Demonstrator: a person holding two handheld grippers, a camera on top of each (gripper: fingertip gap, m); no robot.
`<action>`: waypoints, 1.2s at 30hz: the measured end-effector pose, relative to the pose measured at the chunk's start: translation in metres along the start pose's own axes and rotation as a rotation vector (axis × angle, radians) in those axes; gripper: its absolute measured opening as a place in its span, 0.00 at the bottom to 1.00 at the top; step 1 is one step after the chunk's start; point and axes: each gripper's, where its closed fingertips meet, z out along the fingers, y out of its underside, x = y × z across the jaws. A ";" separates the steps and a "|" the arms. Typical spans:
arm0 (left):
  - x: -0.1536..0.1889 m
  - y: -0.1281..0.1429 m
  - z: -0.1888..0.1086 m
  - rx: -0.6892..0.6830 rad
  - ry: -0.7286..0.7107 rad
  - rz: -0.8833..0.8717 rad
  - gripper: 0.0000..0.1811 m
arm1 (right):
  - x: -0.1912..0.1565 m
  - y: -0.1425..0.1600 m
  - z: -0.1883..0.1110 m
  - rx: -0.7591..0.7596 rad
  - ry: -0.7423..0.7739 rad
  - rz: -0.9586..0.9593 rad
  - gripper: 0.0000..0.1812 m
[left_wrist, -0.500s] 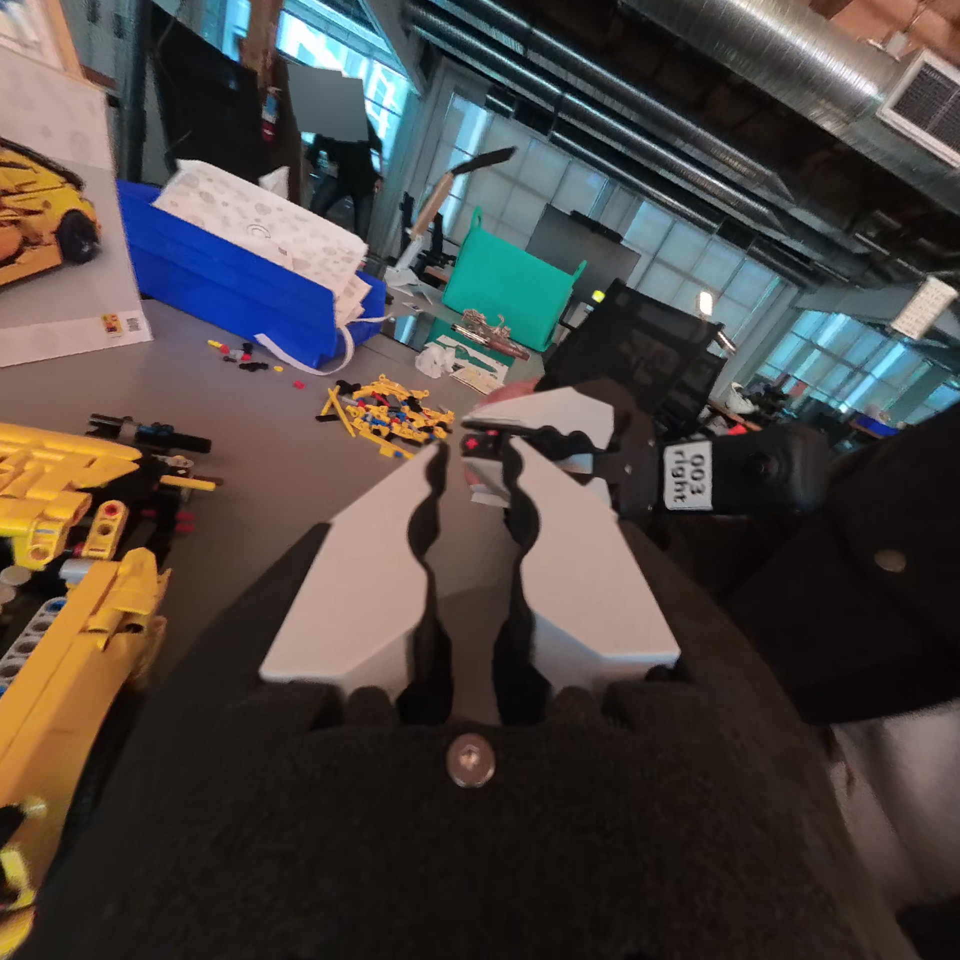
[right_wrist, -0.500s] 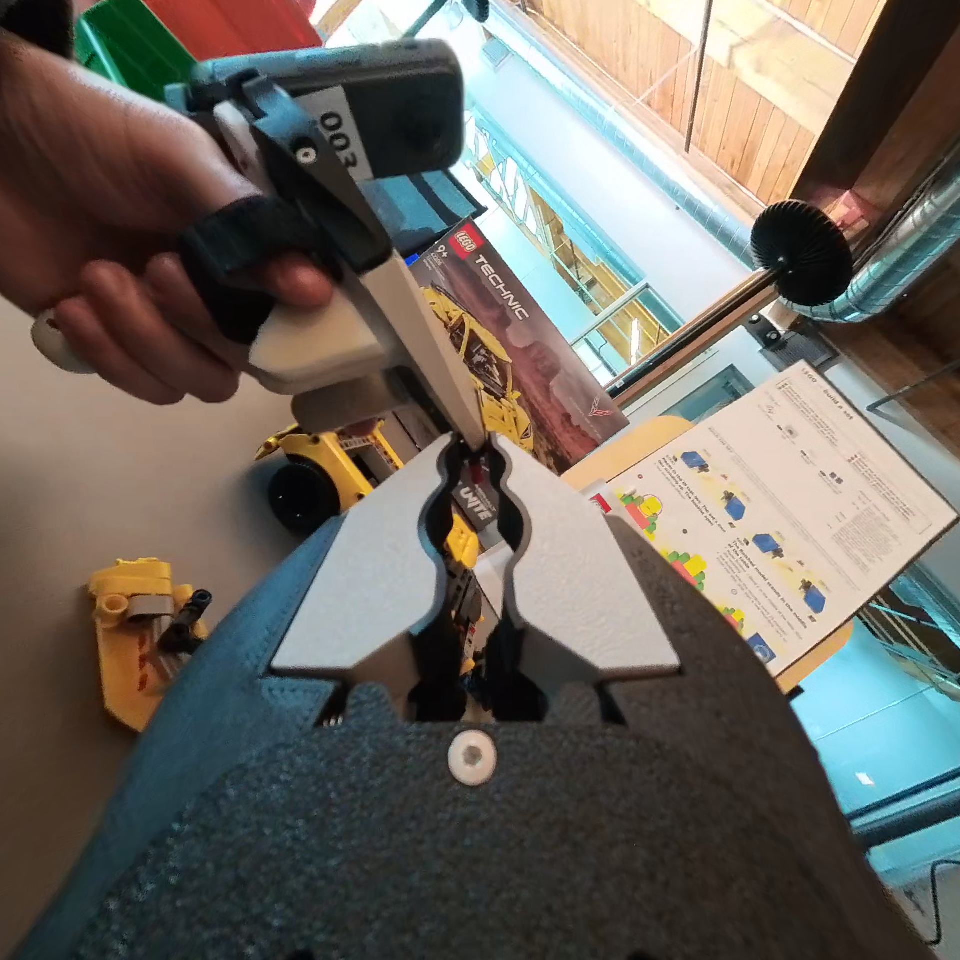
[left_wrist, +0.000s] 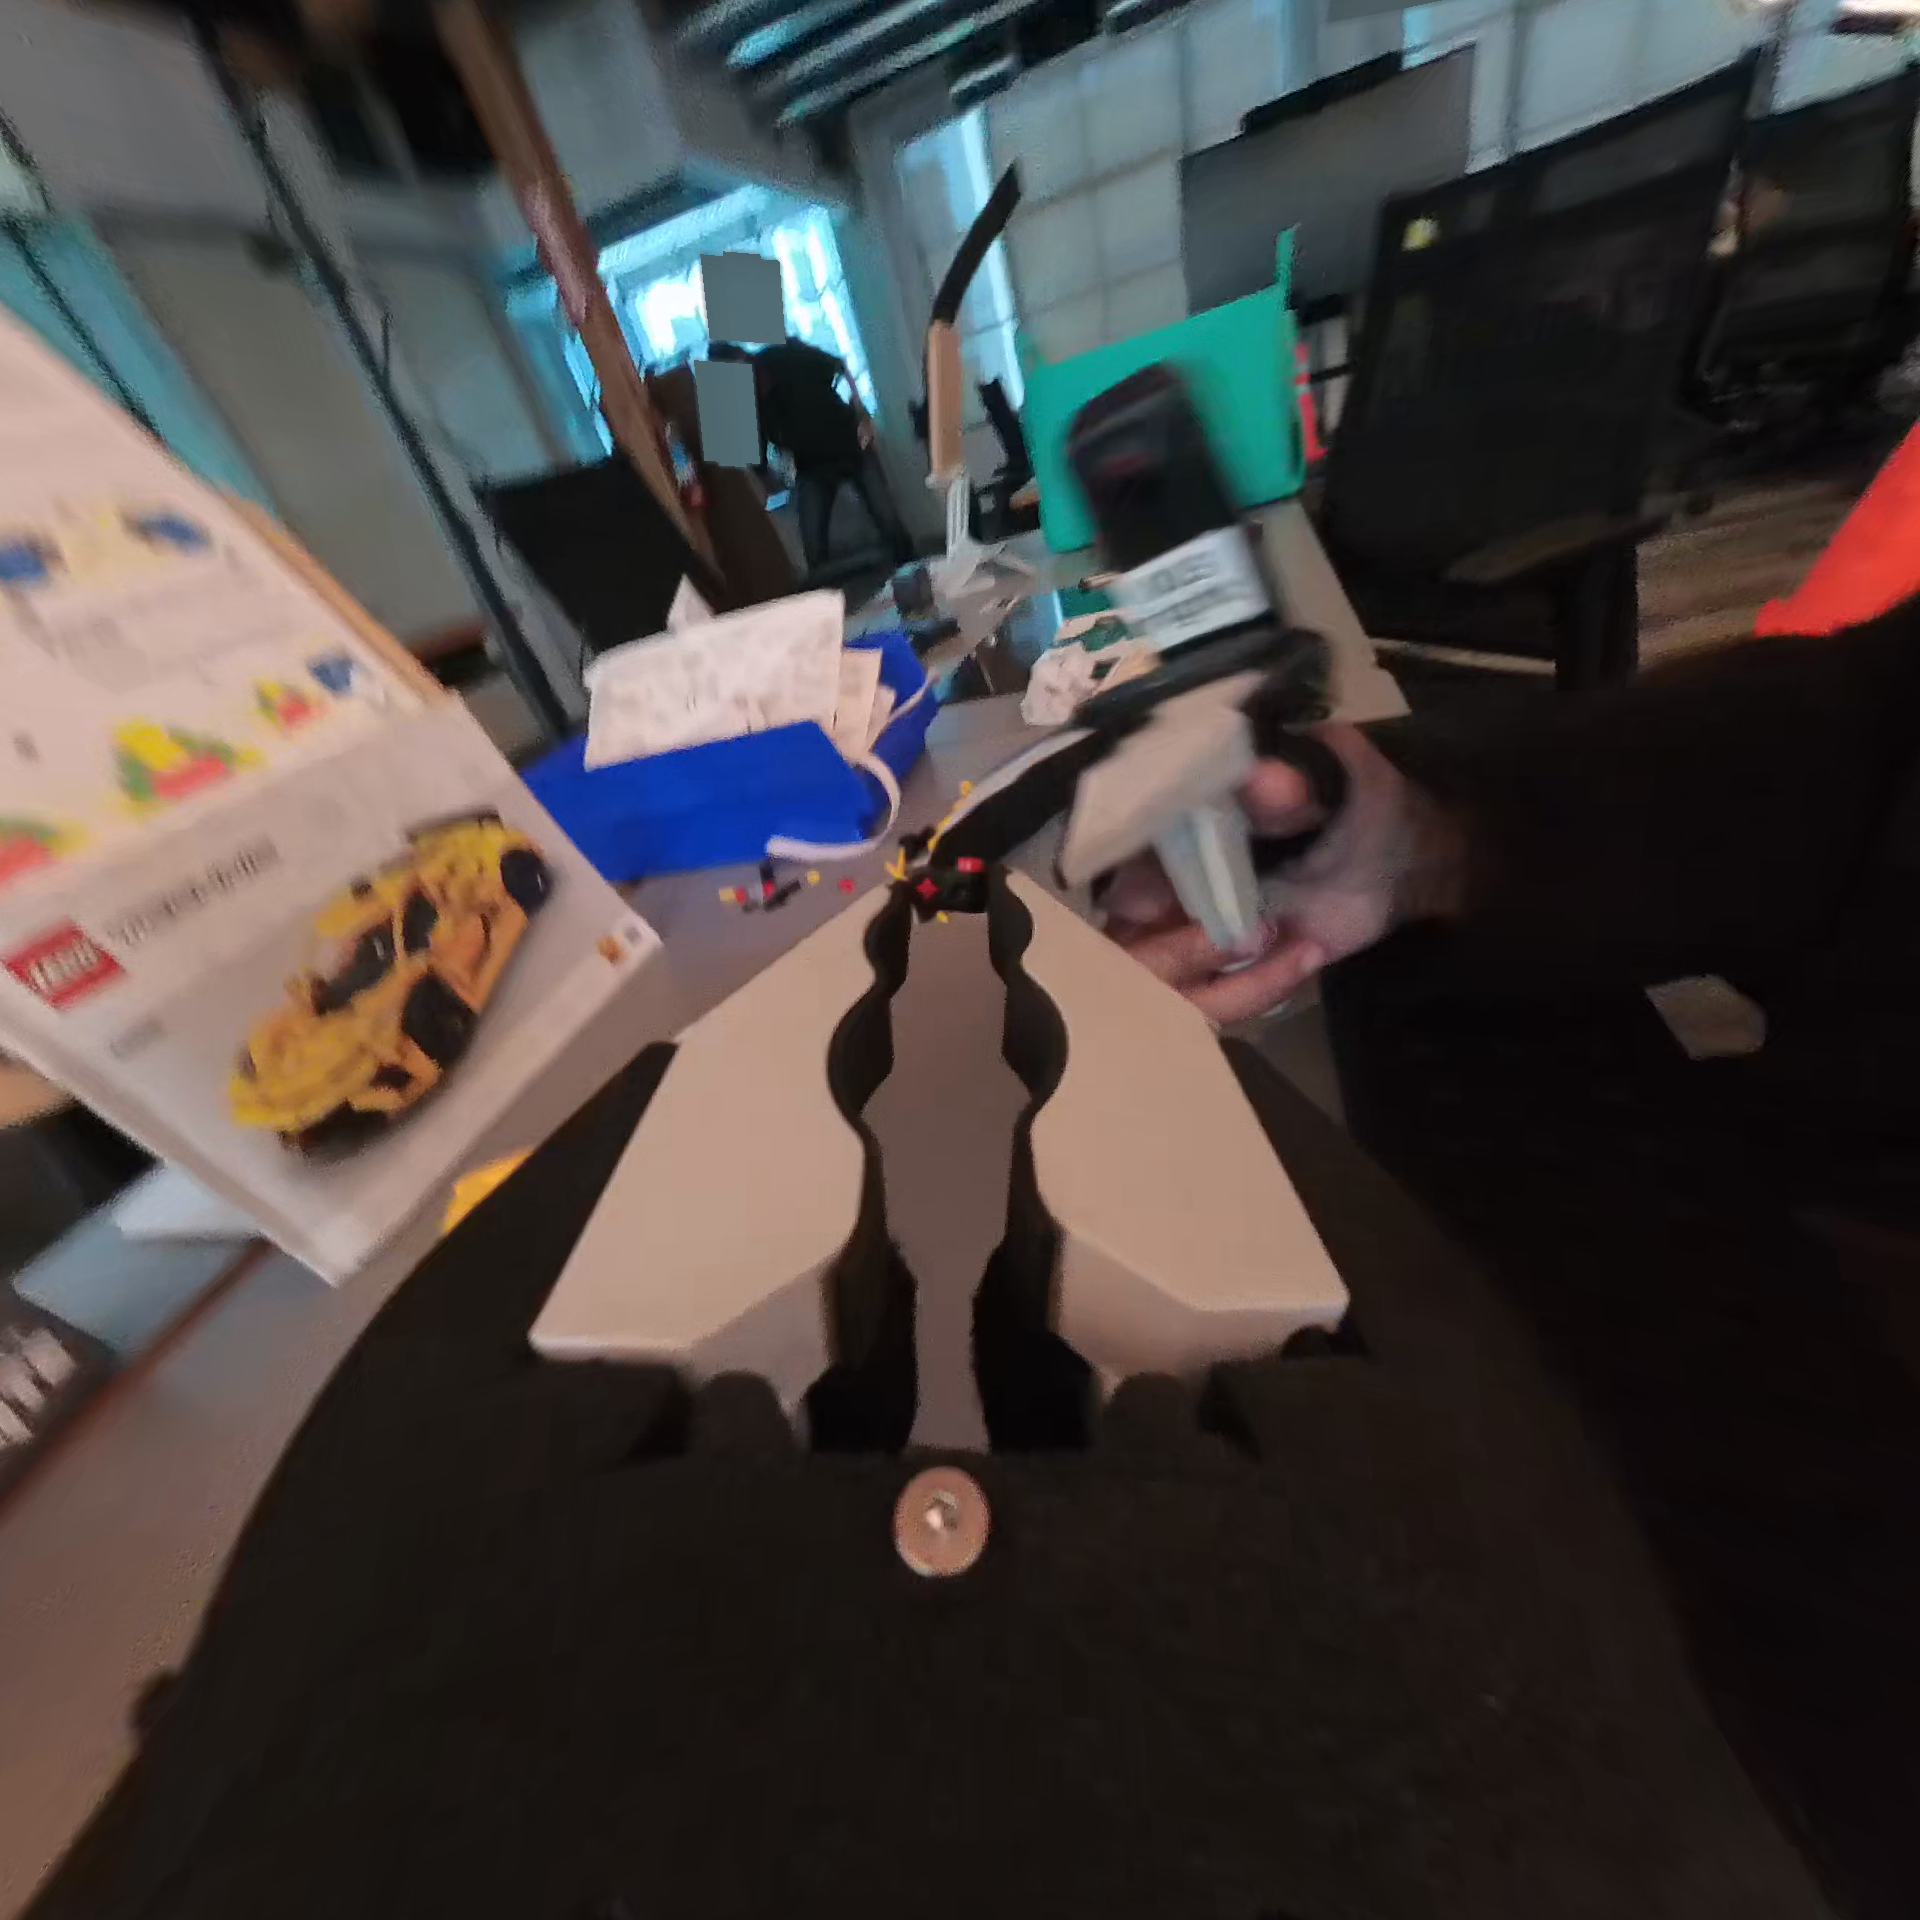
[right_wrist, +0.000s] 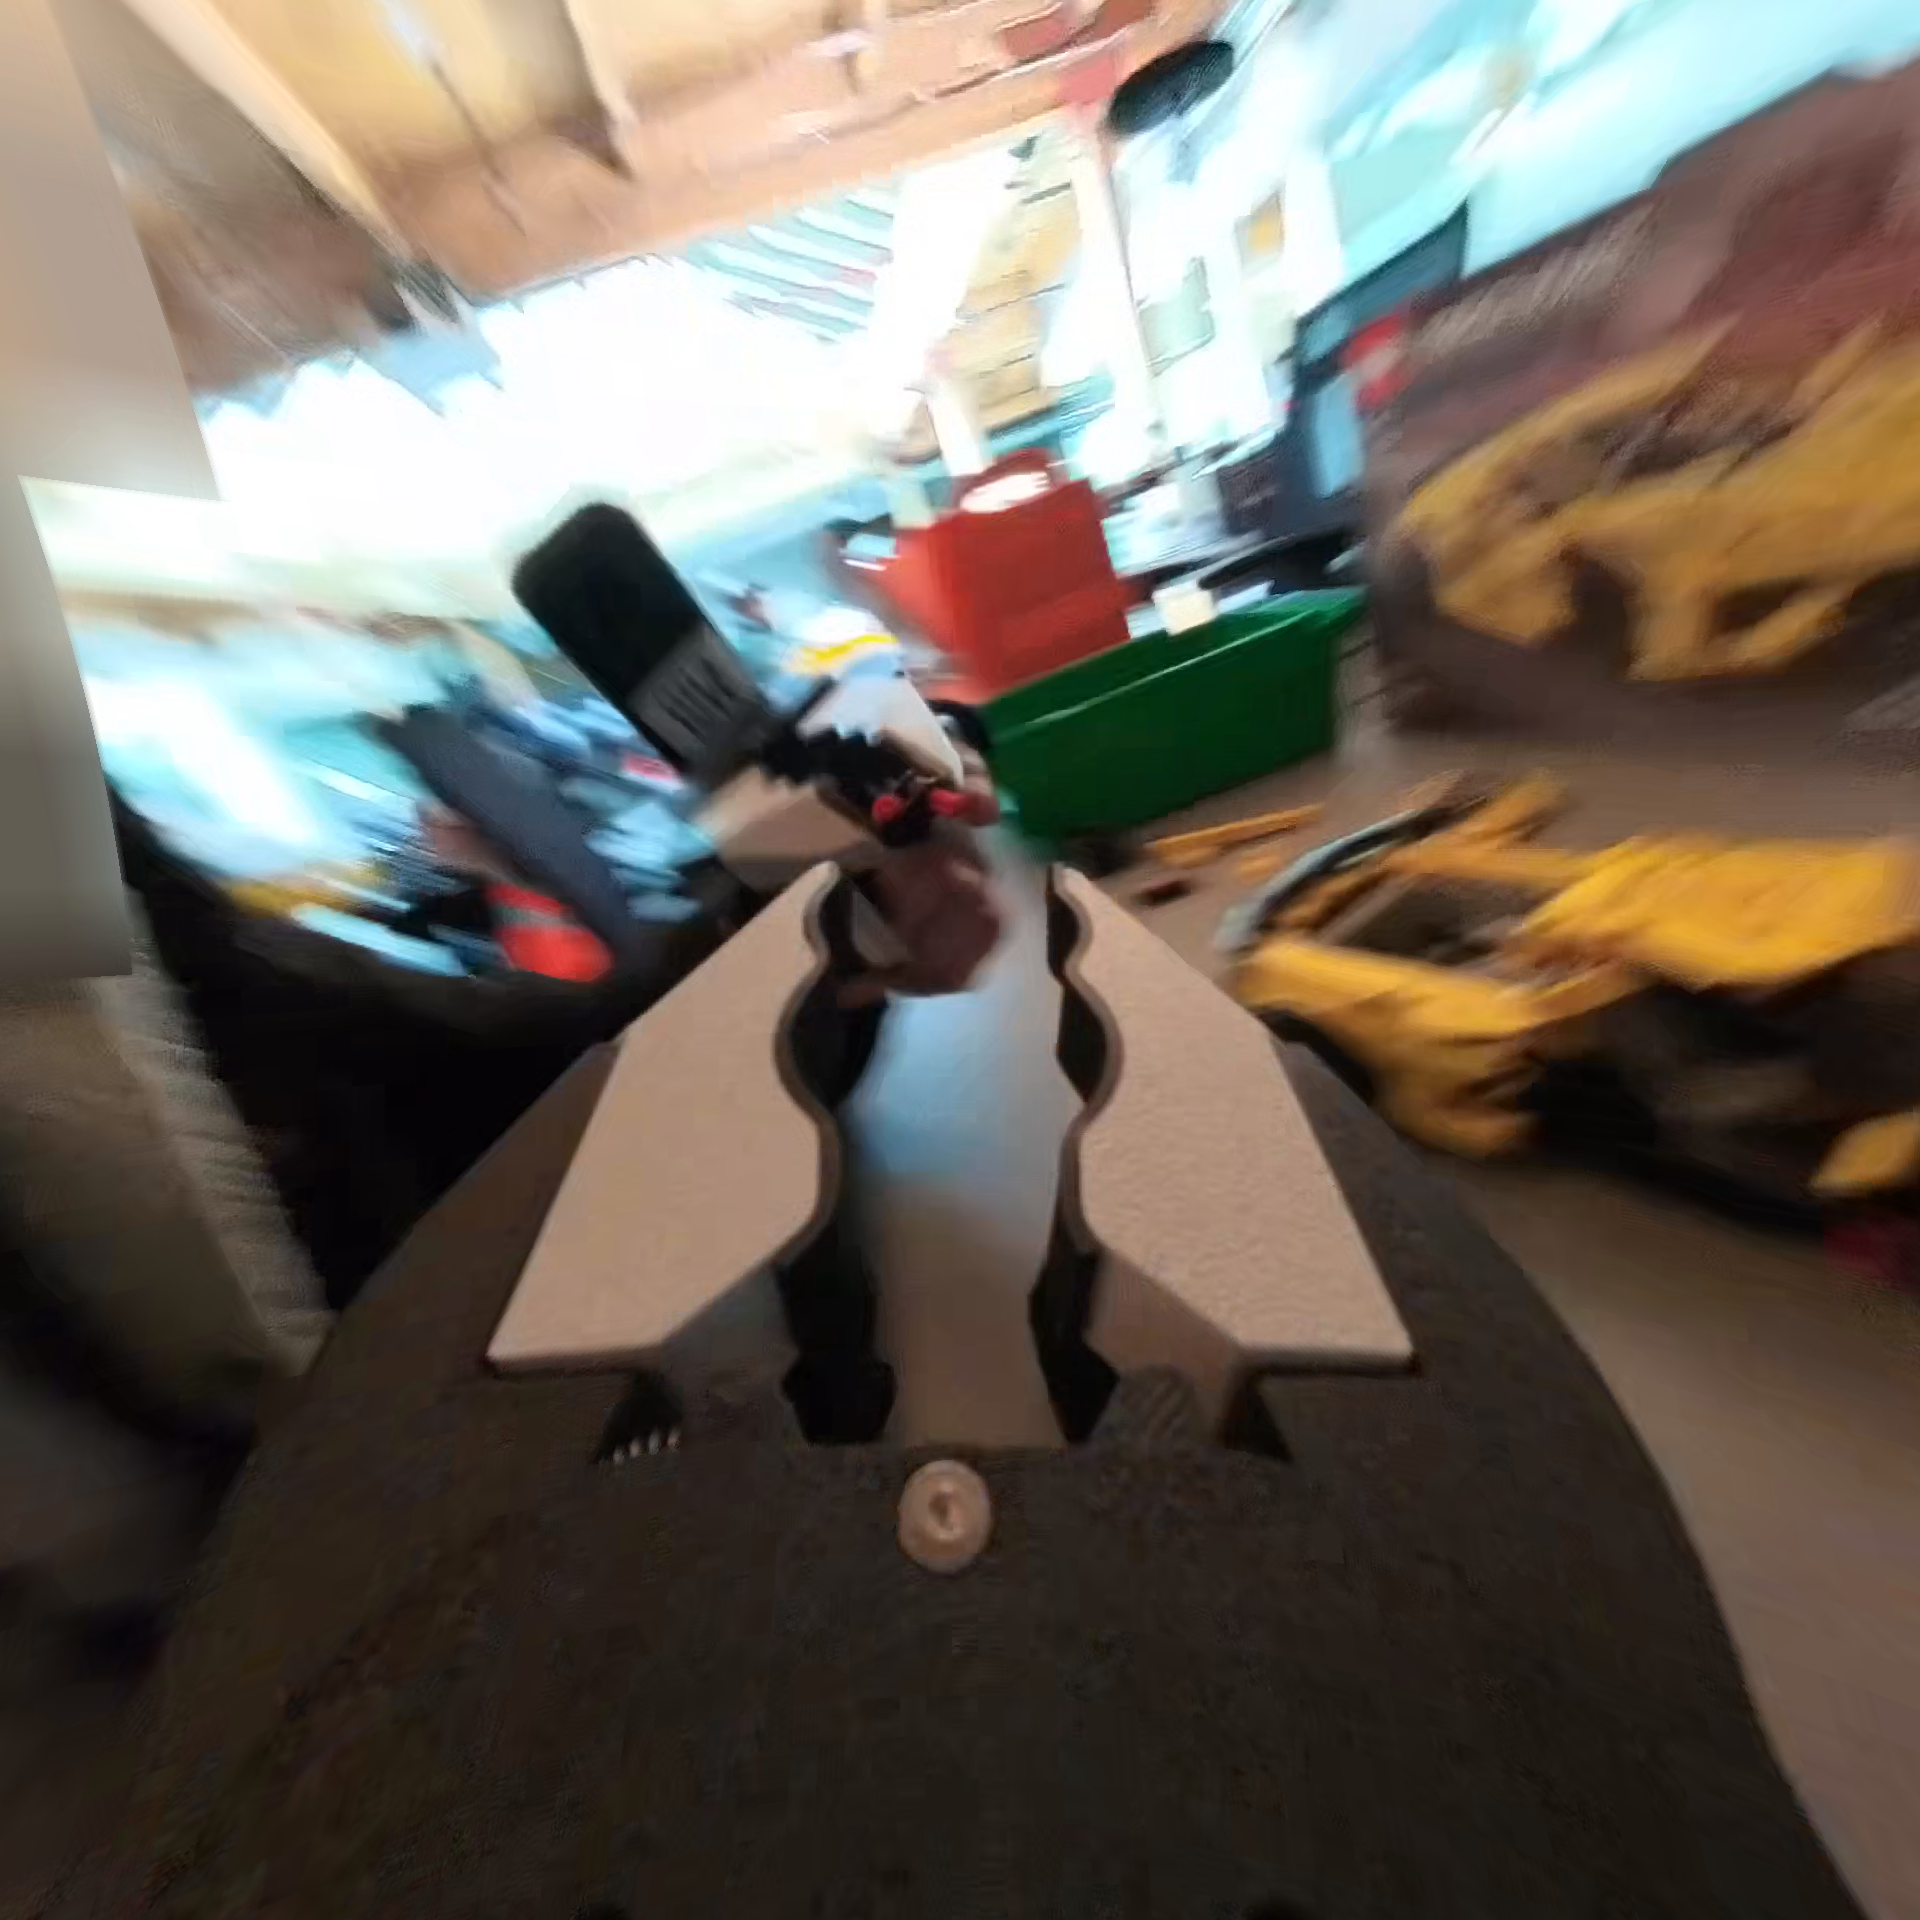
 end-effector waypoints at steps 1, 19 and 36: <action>0.005 0.001 -0.003 0.003 0.004 0.067 0.08 | -0.006 -0.001 -0.002 0.006 -0.134 0.215 0.21; 0.038 0.012 0.000 0.001 0.089 0.230 0.08 | -0.022 0.018 -0.004 -0.134 -0.482 0.707 0.02; 0.015 0.017 0.000 0.022 0.158 -0.435 0.14 | -0.002 0.022 0.001 -0.133 -0.207 0.292 0.02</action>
